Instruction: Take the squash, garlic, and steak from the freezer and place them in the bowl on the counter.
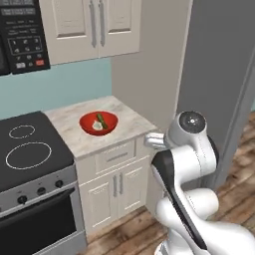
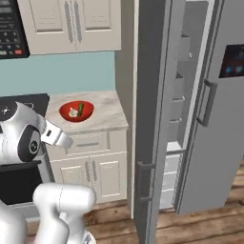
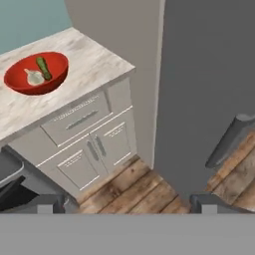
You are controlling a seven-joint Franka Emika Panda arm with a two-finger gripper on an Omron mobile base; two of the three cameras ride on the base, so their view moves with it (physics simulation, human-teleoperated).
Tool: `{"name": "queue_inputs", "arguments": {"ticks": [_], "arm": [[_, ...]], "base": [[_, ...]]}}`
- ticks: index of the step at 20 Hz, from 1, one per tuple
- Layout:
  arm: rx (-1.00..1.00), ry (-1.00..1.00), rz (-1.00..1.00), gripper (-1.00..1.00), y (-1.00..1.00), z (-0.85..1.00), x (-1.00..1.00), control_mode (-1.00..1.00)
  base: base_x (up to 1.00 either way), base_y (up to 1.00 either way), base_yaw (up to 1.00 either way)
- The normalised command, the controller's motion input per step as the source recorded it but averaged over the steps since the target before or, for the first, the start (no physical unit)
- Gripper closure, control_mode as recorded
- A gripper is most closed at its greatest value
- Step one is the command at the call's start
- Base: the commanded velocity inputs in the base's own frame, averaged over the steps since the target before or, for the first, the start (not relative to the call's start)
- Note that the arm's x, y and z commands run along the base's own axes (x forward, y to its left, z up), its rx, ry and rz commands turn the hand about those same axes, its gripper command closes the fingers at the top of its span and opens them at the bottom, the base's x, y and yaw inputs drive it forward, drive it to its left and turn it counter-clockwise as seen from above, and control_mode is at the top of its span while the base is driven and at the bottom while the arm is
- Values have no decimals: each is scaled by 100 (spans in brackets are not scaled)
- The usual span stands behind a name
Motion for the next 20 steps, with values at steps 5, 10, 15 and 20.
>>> {"name": "queue_inputs", "arguments": {"ticks": [5, 10, 15, 20], "arm": [[0, 0, 0, -100, 0, 0, 0, 100], [0, 0, 0, -100, 0, 0, 0, 100], [0, 0, 0, -100, 0, 0, 0, 100], [0, 0, 0, -100, 0, 0, 0, 100]], "base": [[-87, 52, -68], [-38, 0, -90], [-35, -32, -81], [-19, -82, -70]]}}
